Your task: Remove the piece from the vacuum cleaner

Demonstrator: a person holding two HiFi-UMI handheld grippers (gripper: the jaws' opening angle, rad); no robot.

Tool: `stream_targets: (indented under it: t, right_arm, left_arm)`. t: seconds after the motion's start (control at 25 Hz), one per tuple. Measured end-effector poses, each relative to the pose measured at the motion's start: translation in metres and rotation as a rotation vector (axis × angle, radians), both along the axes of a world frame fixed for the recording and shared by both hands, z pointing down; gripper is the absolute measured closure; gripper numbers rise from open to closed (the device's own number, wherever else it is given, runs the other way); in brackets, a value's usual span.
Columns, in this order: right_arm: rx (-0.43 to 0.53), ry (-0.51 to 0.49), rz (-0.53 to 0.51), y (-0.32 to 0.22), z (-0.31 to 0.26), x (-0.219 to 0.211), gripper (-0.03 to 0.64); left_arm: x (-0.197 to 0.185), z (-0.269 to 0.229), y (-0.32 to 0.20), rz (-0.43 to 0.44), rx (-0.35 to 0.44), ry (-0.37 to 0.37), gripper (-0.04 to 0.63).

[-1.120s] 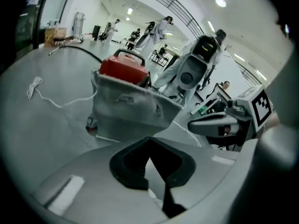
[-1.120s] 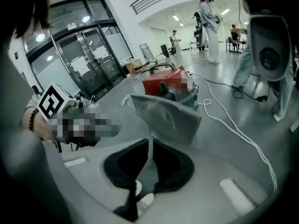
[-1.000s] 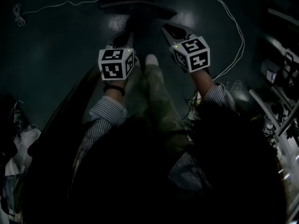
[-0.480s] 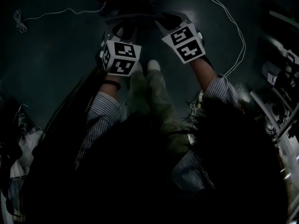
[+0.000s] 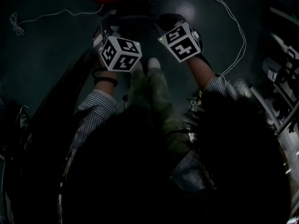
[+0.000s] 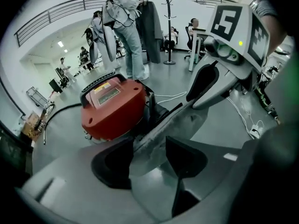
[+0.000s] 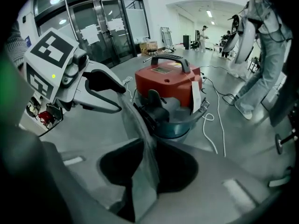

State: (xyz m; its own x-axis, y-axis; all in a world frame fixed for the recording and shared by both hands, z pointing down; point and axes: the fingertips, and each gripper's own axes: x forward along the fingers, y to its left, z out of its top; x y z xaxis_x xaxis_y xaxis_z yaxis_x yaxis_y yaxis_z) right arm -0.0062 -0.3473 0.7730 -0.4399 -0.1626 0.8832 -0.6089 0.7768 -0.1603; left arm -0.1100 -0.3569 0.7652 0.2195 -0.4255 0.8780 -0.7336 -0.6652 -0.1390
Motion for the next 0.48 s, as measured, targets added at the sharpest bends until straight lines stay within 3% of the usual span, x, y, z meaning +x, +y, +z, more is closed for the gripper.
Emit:
stream_targets:
  t: [0.24,0.36,0.48]
  right_arm:
    - [-0.022,0.000,-0.005,0.003,0.001,-0.001,0.572]
    - [-0.023,-0.011,-0.001,0.005,-0.002,-0.002,0.581]
    - [-0.024,-0.028,-0.001,0.010,-0.004,-0.004,0.581]
  left_arm:
    - [-0.001,0.008,-0.001,0.098,-0.032,-0.115,0.410]
    - [-0.007,0.010,-0.002,0.127,-0.024,-0.168,0.506]
    - [-0.008,0.012,0.000,0.134,-0.035,-0.177,0.533]
